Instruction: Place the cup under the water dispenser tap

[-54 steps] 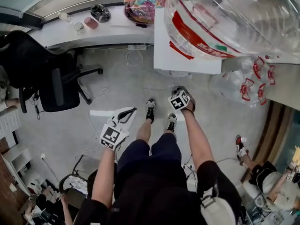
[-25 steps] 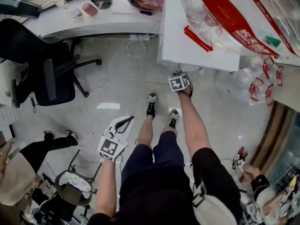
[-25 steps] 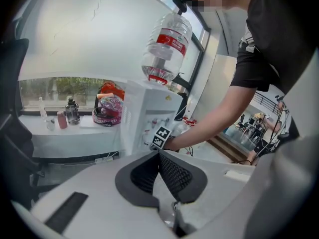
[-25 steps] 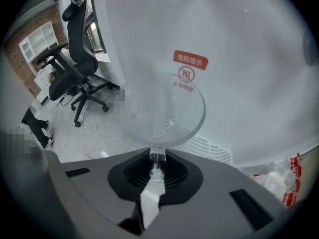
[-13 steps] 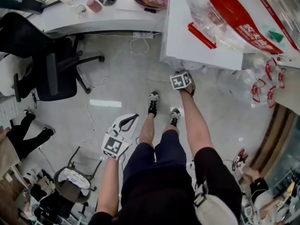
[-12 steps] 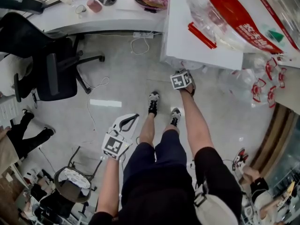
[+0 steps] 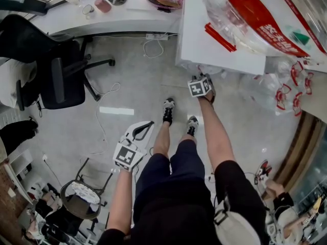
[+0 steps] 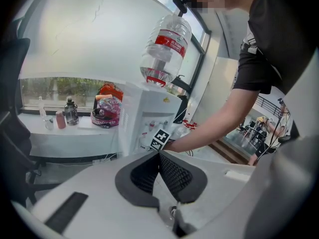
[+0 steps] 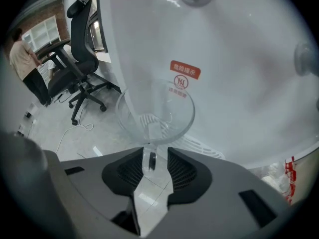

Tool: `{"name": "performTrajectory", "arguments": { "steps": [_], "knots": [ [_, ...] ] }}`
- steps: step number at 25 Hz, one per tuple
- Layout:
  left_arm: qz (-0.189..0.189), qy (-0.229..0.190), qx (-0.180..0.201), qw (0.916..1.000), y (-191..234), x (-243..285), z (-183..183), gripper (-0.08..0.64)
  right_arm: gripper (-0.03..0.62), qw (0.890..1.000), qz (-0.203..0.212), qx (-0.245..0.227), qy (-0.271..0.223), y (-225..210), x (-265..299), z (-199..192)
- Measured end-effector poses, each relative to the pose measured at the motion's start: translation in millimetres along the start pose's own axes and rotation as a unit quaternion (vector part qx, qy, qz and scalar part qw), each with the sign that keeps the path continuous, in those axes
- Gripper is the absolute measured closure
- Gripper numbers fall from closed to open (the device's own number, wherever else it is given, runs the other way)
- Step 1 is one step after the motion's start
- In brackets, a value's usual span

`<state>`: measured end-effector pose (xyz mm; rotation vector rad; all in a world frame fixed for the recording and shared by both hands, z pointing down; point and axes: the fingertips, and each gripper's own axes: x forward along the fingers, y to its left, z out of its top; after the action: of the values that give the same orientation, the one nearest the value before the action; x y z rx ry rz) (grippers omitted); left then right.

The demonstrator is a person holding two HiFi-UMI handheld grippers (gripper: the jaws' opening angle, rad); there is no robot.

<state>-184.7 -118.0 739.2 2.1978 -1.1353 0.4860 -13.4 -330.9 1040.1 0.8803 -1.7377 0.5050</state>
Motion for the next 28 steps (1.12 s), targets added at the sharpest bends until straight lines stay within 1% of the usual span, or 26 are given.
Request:
{"name": "performTrajectory", "arguments": {
  "steps": [3, 8, 11, 16, 18, 20, 21, 22, 25, 28],
  "knots": [
    [-0.001, 0.0, 0.002, 1.0, -1.1, -0.8, 1.0, 0.56, 0.456, 1.0, -0.005, -0.003, -0.007, 5.5, -3.6, -0.5],
    [-0.002, 0.003, 0.002, 1.0, -5.7, 0.0, 2.8, 0.56, 0.455, 1.0, -0.013, 0.009, -0.006, 5.4, -6.7, -9.4],
    [-0.001, 0.004, 0.0, 1.0, -7.5, -0.2, 3.3, 0.56, 0.446, 1.0, -0.011, 0.016, -0.007, 7.1, -12.2, -15.2],
    [-0.012, 0.0, 0.001, 0.9999, -14.5, 4.3, 14.1, 0.56, 0.446, 1.0, -0.006, 0.027, -0.013, 5.3, -40.9, -31.7],
    [-0.022, -0.006, 0.006, 0.9997, -21.8, 6.7, 23.4, 0.56, 0.494, 1.0, 0.01, 0.028, 0.0, 9.1, -59.4, -50.8],
    [-0.033, -0.021, 0.026, 0.9989, -29.0, 8.2, 37.7, 0.56, 0.567, 0.999, 0.029, 0.017, 0.01, 15.7, -83.2, -68.1],
    [-0.039, -0.029, 0.033, 0.9983, -32.8, 8.2, 46.1, 0.56, 0.585, 0.999, 0.04, 0.009, 0.011, 19.5, -96.5, -74.3],
    [-0.044, -0.032, 0.035, 0.9979, -36.8, 7.0, 54.4, 0.56, 0.596, 0.999, 0.054, 0.001, 0.01, 24.4, -109.4, -80.2],
    [-0.054, -0.04, 0.037, 0.997, -48.3, -0.3, 80.2, 0.56, 0.598, 0.995, 0.097, -0.031, 0.01, 42.8, -147.6, -96.0],
    [-0.063, -0.048, 0.05, 0.9957, -61.0, -7.4, 97.4, 0.56, 0.598, 0.991, 0.123, -0.044, -0.024, 55.1, -195.1, -89.4]
  ]
}}
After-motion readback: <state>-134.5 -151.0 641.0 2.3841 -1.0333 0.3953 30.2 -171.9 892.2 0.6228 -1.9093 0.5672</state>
